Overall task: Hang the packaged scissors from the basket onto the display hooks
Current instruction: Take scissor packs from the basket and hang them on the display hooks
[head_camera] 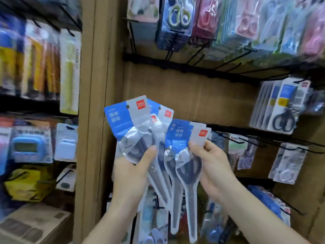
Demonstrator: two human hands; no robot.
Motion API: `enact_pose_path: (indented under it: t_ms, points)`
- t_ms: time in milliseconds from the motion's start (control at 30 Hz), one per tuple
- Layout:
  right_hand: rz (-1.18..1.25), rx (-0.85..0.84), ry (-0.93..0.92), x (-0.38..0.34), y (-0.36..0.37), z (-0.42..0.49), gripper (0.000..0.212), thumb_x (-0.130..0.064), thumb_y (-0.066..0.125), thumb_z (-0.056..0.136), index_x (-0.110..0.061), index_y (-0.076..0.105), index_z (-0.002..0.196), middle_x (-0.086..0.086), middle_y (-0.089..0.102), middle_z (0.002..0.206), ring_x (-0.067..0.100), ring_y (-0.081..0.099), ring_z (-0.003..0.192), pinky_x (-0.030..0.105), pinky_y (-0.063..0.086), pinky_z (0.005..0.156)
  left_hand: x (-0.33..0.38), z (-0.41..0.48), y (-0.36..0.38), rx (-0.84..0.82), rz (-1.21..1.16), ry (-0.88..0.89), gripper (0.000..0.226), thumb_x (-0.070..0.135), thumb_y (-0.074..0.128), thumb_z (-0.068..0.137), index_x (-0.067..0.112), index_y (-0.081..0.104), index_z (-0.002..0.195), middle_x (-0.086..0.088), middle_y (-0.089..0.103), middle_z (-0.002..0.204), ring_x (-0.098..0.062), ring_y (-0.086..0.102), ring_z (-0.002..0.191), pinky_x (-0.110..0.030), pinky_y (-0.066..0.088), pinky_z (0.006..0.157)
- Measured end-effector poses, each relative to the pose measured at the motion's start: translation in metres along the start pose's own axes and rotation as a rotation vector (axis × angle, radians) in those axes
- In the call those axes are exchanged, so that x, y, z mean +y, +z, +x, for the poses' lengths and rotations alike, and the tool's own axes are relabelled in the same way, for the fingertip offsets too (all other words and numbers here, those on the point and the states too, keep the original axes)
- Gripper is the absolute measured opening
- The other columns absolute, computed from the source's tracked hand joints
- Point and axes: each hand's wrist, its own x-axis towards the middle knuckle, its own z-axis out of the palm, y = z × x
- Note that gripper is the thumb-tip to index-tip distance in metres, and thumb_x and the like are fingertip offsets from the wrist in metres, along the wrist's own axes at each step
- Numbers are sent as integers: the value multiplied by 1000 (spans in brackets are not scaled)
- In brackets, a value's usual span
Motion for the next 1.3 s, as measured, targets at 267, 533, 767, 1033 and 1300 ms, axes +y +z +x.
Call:
enact_pose_path:
  t_ms: [267, 533, 767, 1033, 1300]
  points:
    - [-44, -123, -151, -73, 96, 62, 9, -3, 67, 96, -9, 72, 100, 12, 79, 102, 26, 77, 90, 39, 62, 78, 28, 39, -66, 212, -54, 12, 16, 22, 76, 91, 7, 75, 100, 2, 79, 81, -13, 75, 74, -20, 55, 58]
    - [-136, -23, -293, -98, 176, 121, 14, 5, 68, 92, -9, 71, 92, 12, 77, 99, 30, 76, 95, 46, 63, 85, 28, 46, -95, 292, -138, -37, 10, 22, 76, 91, 13, 77, 90, -6, 80, 90, -24, 77, 88, -41, 58, 85]
    - [-198, 127, -309, -102, 193, 151, 13, 0, 76, 86, -7, 75, 96, 9, 78, 98, 25, 77, 89, 42, 65, 78, 31, 43, -109, 273, -155, -21, 14, 35, 78, 72, 22, 82, 75, -7, 80, 89, -23, 77, 88, -42, 55, 85]
    - [-195, 91, -359, -97, 200, 168, 9, -17, 81, 88, -12, 73, 90, 4, 78, 96, 17, 76, 85, 27, 60, 69, 43, 63, -106, 187, -85, 91, 50, 44, 84, 72, -4, 72, 76, -28, 71, 80, -30, 70, 70, -41, 53, 74]
    - [-225, 35, -411, -94, 190, 183, 15, -11, 72, 95, -22, 68, 87, 2, 75, 97, 21, 73, 97, 39, 61, 89, 79, 157, -80, 116, 136, 441, 26, 32, 74, 79, 8, 68, 73, -3, 69, 61, -11, 63, 59, -22, 51, 57]
